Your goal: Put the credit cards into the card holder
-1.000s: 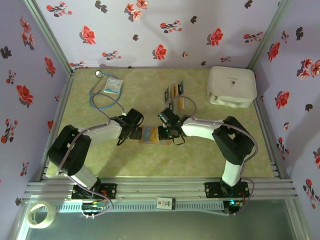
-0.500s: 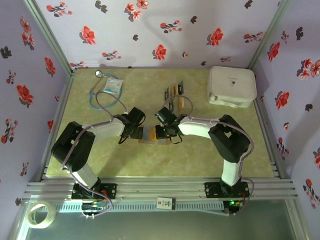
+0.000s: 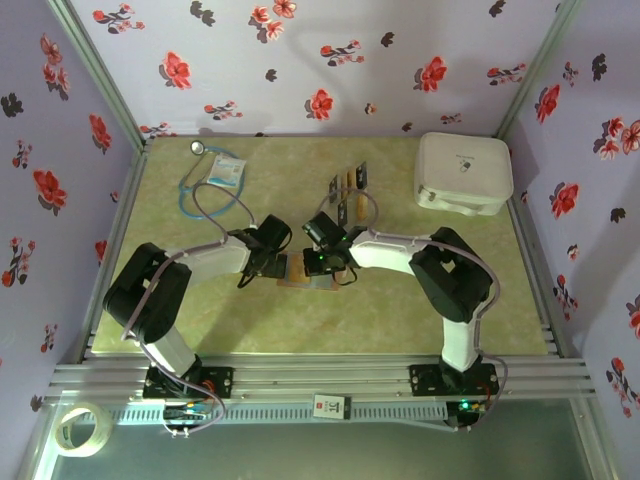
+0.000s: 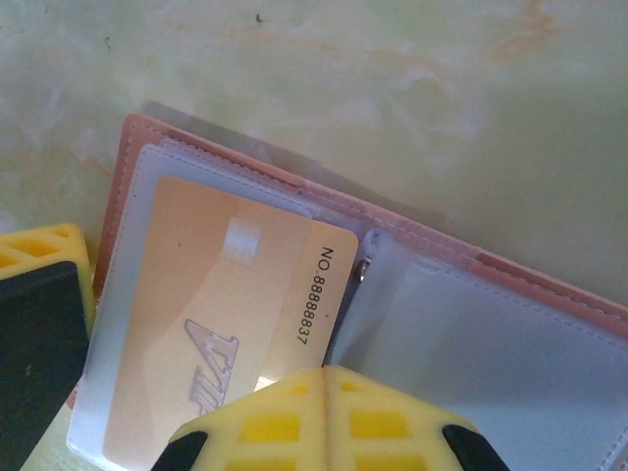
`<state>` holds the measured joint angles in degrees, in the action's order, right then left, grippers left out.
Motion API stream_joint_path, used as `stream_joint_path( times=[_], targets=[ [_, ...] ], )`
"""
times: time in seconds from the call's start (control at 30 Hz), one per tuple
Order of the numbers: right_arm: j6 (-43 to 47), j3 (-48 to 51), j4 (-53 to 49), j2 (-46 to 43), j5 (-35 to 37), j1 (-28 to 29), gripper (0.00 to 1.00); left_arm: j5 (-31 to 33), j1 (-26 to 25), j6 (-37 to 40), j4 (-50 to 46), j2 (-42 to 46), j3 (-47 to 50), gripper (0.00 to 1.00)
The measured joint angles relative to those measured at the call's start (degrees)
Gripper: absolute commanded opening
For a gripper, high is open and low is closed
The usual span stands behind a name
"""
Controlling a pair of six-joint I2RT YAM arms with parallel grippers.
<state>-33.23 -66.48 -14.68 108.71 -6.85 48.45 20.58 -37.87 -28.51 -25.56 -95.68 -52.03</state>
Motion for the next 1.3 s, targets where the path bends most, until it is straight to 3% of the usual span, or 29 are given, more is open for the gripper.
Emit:
stream_joint_path(
  times=[0.63, 0.83, 1.07, 1.3],
  targets=[
    [-0.35, -0.33, 0.22, 0.24, -1.03, 0.0, 0.0, 2.67, -2.71, -4.42, 2.25, 0.79, 2.1, 1.0],
    [-0.37, 2.25, 0.22, -3.06, -0.92, 0.0, 0.0, 0.15, -3.21, -4.81, 1.88, 2.8, 3.15, 1.0],
    [-1.27, 4.17, 1.03, -6.38, -0.59, 0.0, 0.0, -0.68, 0.42, -4.35, -0.11, 6.73, 3.85, 1.0],
    [-1.92, 5.79, 1.53, -6.38, -0.61, 0.0, 0.0, -1.66, 0.7, -3.89, -0.2, 5.97, 3.85, 1.0]
  ],
)
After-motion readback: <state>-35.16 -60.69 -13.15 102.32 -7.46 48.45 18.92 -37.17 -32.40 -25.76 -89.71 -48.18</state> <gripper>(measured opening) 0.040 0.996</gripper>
